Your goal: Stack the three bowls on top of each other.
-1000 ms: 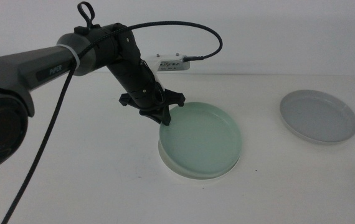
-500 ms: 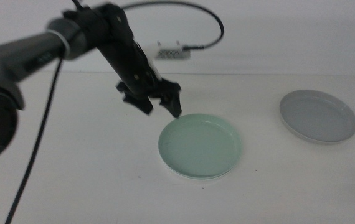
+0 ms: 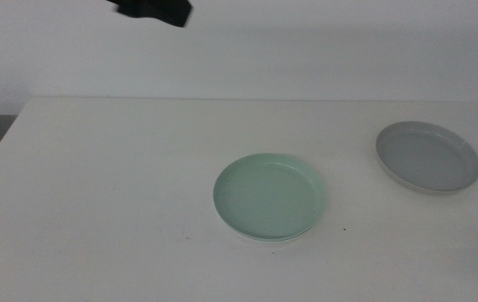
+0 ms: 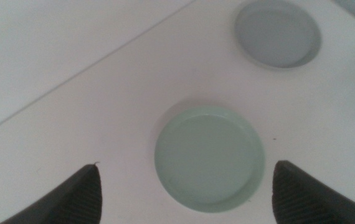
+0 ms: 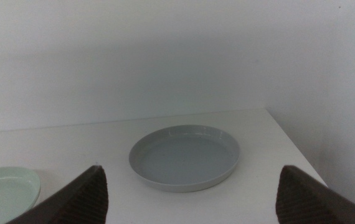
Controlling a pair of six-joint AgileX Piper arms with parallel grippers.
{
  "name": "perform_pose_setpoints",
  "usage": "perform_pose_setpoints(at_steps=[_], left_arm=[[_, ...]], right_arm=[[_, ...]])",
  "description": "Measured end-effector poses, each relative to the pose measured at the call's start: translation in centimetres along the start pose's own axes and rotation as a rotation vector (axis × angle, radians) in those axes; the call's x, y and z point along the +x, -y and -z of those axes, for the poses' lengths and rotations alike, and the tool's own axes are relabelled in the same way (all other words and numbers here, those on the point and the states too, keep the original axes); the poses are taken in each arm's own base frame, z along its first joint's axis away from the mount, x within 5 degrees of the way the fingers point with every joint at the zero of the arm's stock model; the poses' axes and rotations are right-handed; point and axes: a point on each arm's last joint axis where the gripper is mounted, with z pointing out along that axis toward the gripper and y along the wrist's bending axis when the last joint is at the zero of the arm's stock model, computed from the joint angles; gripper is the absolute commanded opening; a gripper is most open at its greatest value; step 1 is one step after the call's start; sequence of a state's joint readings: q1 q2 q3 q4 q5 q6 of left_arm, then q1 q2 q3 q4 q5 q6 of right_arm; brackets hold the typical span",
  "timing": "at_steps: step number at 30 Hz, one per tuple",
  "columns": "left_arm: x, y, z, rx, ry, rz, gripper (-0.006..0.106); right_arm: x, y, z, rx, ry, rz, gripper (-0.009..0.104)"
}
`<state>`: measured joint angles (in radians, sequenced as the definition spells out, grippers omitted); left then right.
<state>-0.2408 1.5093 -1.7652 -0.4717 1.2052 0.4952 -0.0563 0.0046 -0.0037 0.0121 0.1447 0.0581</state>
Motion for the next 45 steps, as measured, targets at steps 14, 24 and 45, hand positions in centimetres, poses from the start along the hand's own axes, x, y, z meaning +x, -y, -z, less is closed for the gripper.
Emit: perform_pose_setpoints(at_steps=[14, 24, 45], left_arm=[[5.8, 6.6, 9.6, -0.060, 0.192, 0.008, 0.094], [5.9, 6.4, 9.5, -0.072, 0.193, 0.018, 0.094], [5.5, 6.2, 9.6, -0.092, 0.233, 0.018, 0.094]], right_arm=[[0.0, 0.0, 0.0, 0.000, 0.000, 0.000, 0.093], [0.0, 0.0, 0.0, 0.000, 0.000, 0.000, 0.093], [-0.6, -0.1, 0.0, -0.011, 0.062, -0.110, 0.093]])
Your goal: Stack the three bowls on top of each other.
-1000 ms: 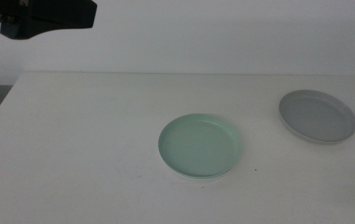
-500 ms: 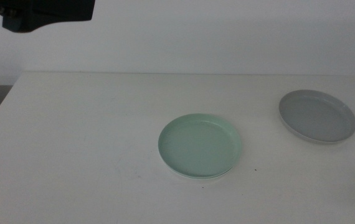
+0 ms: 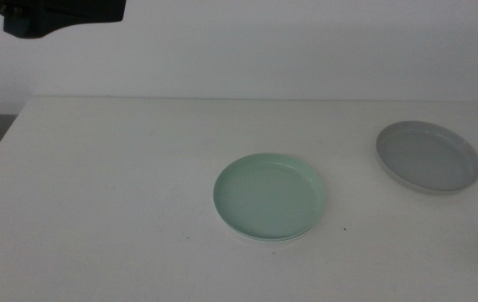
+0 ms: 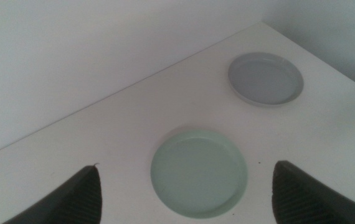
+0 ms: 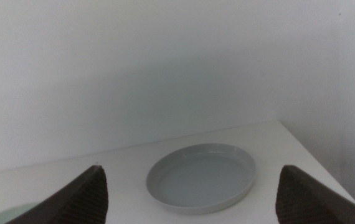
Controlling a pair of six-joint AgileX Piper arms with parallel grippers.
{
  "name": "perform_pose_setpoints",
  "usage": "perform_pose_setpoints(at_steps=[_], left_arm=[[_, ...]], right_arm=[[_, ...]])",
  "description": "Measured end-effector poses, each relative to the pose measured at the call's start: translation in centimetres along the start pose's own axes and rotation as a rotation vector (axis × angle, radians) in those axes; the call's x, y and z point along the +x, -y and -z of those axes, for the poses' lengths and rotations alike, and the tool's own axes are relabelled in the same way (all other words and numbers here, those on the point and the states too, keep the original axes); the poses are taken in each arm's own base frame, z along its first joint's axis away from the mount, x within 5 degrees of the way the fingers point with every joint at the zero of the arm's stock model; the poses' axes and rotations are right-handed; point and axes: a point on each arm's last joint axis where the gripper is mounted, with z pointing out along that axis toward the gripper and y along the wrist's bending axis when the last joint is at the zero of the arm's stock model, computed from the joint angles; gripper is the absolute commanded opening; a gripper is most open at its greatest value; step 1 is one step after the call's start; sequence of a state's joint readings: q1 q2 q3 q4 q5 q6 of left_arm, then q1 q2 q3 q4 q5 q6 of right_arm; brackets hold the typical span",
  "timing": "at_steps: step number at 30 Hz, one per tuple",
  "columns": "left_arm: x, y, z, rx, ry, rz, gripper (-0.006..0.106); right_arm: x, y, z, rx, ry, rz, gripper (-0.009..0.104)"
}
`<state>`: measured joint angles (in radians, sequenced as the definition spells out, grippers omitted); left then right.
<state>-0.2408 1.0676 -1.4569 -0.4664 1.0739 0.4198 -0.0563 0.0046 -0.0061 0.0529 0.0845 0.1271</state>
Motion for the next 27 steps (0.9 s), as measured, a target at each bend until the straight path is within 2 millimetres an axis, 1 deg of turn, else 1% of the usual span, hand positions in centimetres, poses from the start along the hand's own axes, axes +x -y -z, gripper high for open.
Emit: perform_pose_setpoints(at_steps=[2, 3, 5, 8, 9, 10, 11, 13, 16, 17, 20, 22, 27], left_arm=[[0.0, 0.0, 0.0, 0.000, 0.001, 0.000, 0.094], [0.0, 0.0, 0.0, -0.001, 0.002, 0.000, 0.094], [0.0, 0.0, 0.0, -0.001, 0.002, 0.000, 0.094], [0.0, 0.0, 0.0, -0.001, 0.003, 0.000, 0.094], [0.0, 0.0, 0.0, -0.001, 0.003, 0.000, 0.094], [0.0, 0.0, 0.0, -0.001, 0.003, 0.000, 0.094], [0.0, 0.0, 0.0, -0.001, 0.003, 0.000, 0.094], [0.0, 0.0, 0.0, -0.001, 0.003, 0.000, 0.094], [0.0, 0.0, 0.0, -0.001, 0.003, 0.000, 0.094], [0.0, 0.0, 0.0, -0.001, 0.003, 0.000, 0.094], [0.0, 0.0, 0.0, -0.001, 0.003, 0.000, 0.094], [0.0, 0.0, 0.0, -0.001, 0.003, 0.000, 0.094], [0.0, 0.0, 0.0, -0.003, 0.002, -0.001, 0.094]], right_arm=[[-0.9, -0.2, -0.1, -0.002, 0.003, -0.024, 0.093], [-1.8, -0.3, -0.2, -0.002, 0.000, -0.037, 0.093], [-4.0, -0.8, -0.8, 0.002, -0.033, -0.051, 0.093], [-8.4, -1.6, -2.6, 0.025, -0.195, -0.041, 0.093], [-9.5, -1.9, -3.9, 0.045, -0.316, -0.033, 0.093], [-10.7, -2.1, -4.6, 0.062, -0.415, -0.025, 0.093], [-11.0, -2.1, -5.7, 0.087, -0.557, -0.019, 0.093], [-12.4, -2.3, -7.8, 0.131, -0.789, -0.003, 0.093], [-13.8, -2.2, -11.0, 0.174, -1.005, 0.072, 0.093], [-14.2, -2.2, -12.0, 0.183, -1.035, 0.084, 0.093], [-13.9, -2.0, -15.2, 0.208, -1.132, 0.098, 0.093], [-12.9, -1.8, -16.9, 0.216, -1.189, 0.098, 0.093], [-9.8, -1.2, -19.5, 0.232, -1.333, 0.093, 0.093]])
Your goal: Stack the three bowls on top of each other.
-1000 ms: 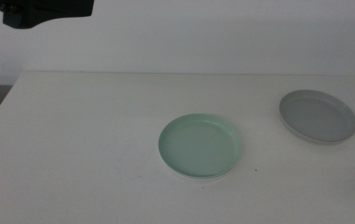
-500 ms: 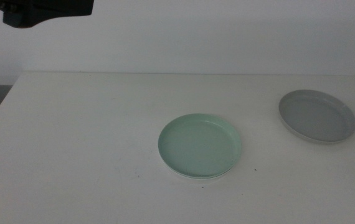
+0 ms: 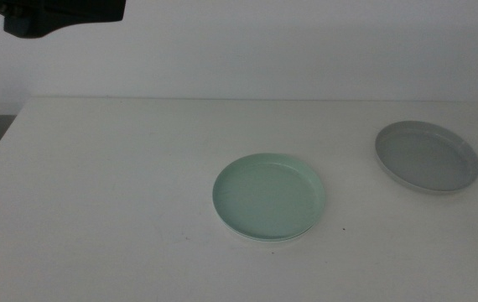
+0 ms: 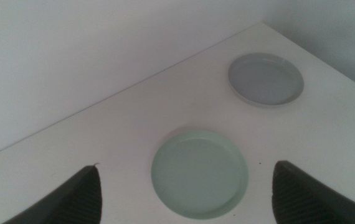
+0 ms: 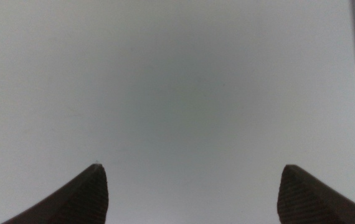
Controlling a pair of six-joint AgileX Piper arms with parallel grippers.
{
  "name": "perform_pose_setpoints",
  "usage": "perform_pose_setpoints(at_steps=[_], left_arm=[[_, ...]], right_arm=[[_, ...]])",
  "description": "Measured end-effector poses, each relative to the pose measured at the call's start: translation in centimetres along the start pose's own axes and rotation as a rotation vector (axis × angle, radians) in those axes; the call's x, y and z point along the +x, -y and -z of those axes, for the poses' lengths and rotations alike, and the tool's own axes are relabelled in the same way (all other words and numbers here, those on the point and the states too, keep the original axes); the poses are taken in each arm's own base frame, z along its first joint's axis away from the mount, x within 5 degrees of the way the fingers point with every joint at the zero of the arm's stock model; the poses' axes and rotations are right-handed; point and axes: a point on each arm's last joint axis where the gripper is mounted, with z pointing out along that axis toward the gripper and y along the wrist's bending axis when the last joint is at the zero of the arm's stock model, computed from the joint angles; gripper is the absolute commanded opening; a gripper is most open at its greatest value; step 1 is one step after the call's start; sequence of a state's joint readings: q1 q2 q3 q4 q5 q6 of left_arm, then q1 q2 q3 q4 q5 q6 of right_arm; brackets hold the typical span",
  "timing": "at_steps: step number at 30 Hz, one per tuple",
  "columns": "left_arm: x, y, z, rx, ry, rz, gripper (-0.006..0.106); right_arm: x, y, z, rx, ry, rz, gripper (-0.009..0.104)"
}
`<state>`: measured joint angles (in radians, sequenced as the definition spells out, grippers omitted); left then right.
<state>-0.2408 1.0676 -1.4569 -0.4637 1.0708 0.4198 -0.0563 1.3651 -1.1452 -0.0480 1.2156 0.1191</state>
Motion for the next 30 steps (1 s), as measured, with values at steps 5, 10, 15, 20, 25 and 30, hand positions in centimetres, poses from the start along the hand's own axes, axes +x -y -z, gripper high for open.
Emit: perform_pose_setpoints(at_steps=[5, 10, 15, 20, 25, 30], left_arm=[[0.0, 0.0, 0.0, -0.001, 0.000, 0.000, 0.094], [0.0, 0.0, 0.0, -0.002, -0.001, -0.001, 0.094], [0.0, 0.0, 0.0, -0.003, -0.002, -0.002, 0.094], [0.0, 0.0, 0.0, -0.003, -0.002, -0.002, 0.094], [0.0, 0.0, 0.0, -0.003, -0.002, -0.002, 0.094], [0.0, 0.0, 0.0, -0.003, -0.002, -0.002, 0.094]], right_arm=[[-2.4, -0.2, -3.1, 0.017, -0.102, 0.026, 0.093], [-6.9, 0.8, -5.3, 0.003, -0.117, -0.030, 0.093], [-11.8, 3.0, -7.3, -0.014, -0.082, -0.096, 0.093], [-16.0, 3.9, -10.0, -0.012, -0.050, -0.097, 0.093], [-19.1, 3.8, -13.3, -0.028, -0.031, -0.099, 0.093], [-20.0, 3.6, -15.7, -0.027, -0.051, -0.094, 0.093]])
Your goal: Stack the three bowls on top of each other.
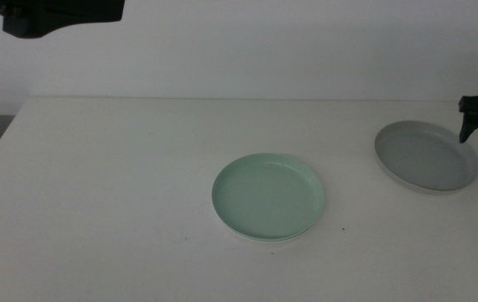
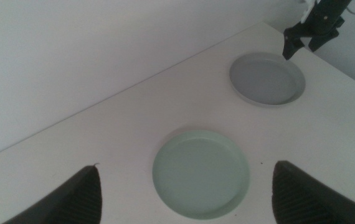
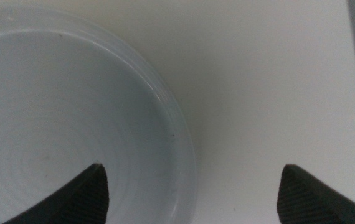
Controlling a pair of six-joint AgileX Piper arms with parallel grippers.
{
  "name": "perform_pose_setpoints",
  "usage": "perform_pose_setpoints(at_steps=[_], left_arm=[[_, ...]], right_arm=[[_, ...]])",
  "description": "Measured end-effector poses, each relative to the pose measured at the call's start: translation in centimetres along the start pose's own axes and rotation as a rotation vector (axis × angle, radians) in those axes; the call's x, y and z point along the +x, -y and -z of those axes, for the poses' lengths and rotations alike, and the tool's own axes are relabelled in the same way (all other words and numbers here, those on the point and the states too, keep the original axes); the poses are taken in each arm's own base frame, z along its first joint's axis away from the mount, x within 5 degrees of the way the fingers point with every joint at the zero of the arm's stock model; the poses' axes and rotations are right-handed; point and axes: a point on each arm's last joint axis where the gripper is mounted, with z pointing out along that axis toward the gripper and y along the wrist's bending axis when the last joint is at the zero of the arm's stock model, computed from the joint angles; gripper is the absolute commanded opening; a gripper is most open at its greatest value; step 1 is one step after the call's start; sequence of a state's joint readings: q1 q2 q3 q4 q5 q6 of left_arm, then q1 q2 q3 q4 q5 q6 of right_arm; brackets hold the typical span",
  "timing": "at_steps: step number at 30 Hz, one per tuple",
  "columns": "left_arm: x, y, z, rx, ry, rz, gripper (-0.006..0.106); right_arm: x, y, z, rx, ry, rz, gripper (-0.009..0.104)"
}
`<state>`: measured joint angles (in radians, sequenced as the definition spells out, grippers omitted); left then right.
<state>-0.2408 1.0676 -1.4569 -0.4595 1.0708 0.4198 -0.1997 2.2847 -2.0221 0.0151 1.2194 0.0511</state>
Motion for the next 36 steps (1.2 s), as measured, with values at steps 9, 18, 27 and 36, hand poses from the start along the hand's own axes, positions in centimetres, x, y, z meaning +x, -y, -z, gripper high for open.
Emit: perform_pose_setpoints(at_steps=[9, 18, 27, 36], left_arm=[[0.0, 0.0, 0.0, 0.000, 0.000, 0.000, 0.094], [0.0, 0.0, 0.0, 0.000, 0.000, 0.000, 0.094], [0.0, 0.0, 0.0, -0.002, -0.001, -0.001, 0.094], [0.0, 0.0, 0.0, -0.002, -0.001, -0.001, 0.094]], right_arm=[[0.2, -0.4, -4.0, 0.017, -0.081, 0.014, 0.090], [0.4, -0.4, -5.4, 0.019, -0.111, 0.012, 0.029], [0.3, 0.9, -2.3, -0.063, -0.062, -0.055, -0.002], [4.2, -0.4, 9.1, -0.123, 0.089, -0.050, -0.002]])
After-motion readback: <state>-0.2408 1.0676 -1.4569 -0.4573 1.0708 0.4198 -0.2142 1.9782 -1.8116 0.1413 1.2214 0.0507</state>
